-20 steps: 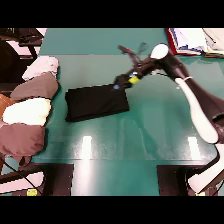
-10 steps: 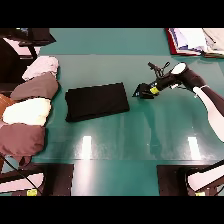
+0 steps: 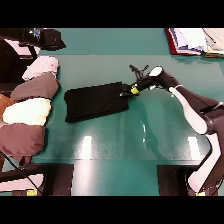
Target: Fold the shirts.
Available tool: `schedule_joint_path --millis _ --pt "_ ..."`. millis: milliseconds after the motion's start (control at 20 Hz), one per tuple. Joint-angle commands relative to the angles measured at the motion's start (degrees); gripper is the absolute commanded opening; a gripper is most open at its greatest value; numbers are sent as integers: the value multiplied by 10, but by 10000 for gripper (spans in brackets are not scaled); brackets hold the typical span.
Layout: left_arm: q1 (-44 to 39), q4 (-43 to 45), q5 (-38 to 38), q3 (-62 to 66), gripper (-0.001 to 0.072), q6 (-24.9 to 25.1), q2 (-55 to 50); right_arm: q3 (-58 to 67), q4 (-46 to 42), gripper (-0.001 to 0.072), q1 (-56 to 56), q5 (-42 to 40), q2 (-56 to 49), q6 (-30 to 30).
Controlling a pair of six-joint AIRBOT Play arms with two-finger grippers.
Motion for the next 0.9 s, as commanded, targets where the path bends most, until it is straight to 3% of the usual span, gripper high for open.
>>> schedule_joint_path --millis 0,100,350,600,850 --pt "-1 -11 -14 0 23 -1 0 75 37 15 21 26 -47 0" --pt "-1 -11 -13 0 22 -9 0 107 30 14 5 48 -40 0" --pt "-39 4 -10 0 22 -11 0 98 -127 14 -119 61 83 34" --pt "-98 6 11 0 22 4 0 -21 -261 14 -324 51 248 94" --pt "-119 5 35 0 22 4 0 -142 -289 14 -519 22 358 132"
